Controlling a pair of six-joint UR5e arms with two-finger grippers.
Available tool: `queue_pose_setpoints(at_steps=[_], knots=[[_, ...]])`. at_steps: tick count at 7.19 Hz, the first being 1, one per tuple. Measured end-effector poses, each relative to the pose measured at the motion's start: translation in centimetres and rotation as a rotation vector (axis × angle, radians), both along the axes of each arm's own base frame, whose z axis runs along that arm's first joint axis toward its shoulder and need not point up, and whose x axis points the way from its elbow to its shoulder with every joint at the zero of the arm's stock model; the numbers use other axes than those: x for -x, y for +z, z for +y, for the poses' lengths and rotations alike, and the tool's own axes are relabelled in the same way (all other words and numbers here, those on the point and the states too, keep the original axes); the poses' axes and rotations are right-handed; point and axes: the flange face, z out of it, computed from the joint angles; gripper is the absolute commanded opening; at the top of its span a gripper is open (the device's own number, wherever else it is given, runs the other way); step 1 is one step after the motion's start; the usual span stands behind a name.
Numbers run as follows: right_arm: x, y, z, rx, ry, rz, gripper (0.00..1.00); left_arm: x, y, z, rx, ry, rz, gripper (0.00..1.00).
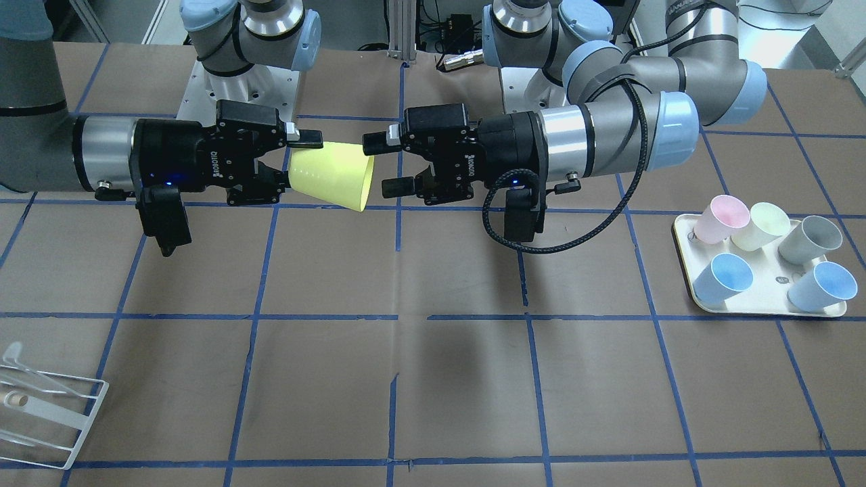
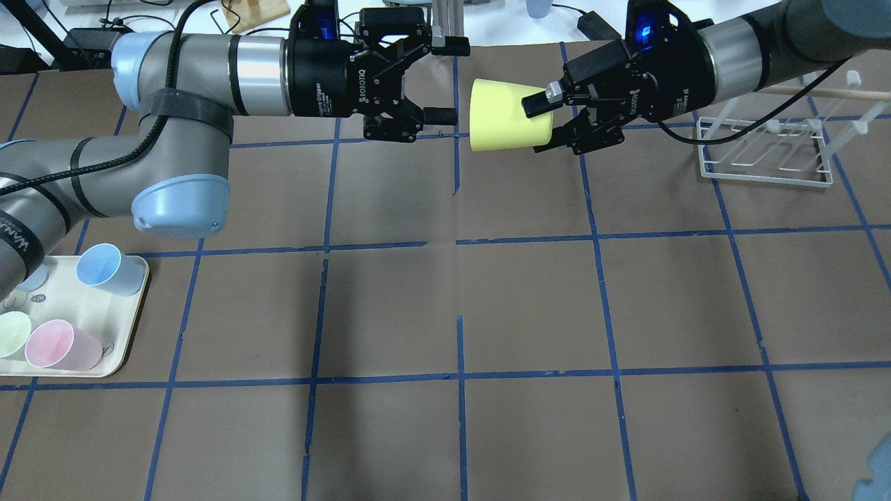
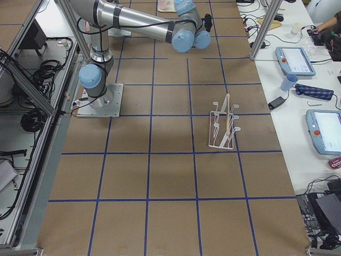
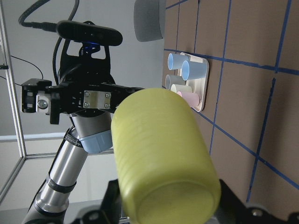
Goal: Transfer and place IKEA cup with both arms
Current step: 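Bring the yellow cup toward the left gripper while the left gripper approaches its rim, then close the left gripper on the cup rim and open the right gripper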
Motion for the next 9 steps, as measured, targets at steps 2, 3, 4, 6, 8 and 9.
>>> queue_pose_setpoints(at_steps=[2, 3, 4, 6, 8, 9], knots=[[-1.6, 0.0, 0.3, -0.007, 0.016, -0.008, 0.28, 1.3, -0.4, 0.1, -0.010, -0.024, 0.000, 0.32], [-2.1, 0.1, 0.3, -0.010, 0.014, -0.014, 0.28, 1.6, -0.5, 0.2, -0.017, -0.027, 0.000, 0.29], [-2.3, 0.1, 0.3, -0.012, 0.012, -0.016, 0.28, 1.6, -0.5, 0.2, -0.023, -0.026, 0.000, 0.21], [-2.4, 0.1, 0.3, -0.014, 0.011, -0.017, 0.95, 1.4, -0.2, 0.2, -0.023, -0.022, 0.001, 0.00], [-2.3, 0.1, 0.3, -0.024, 0.007, -0.015, 1.00, 1.1, 0.0, 0.1, -0.018, -0.017, 0.000, 0.00], [-2.1, 0.1, 0.3, -0.033, 0.007, -0.012, 1.00, 1.1, 0.1, 0.1, -0.016, -0.017, 0.001, 0.00]])
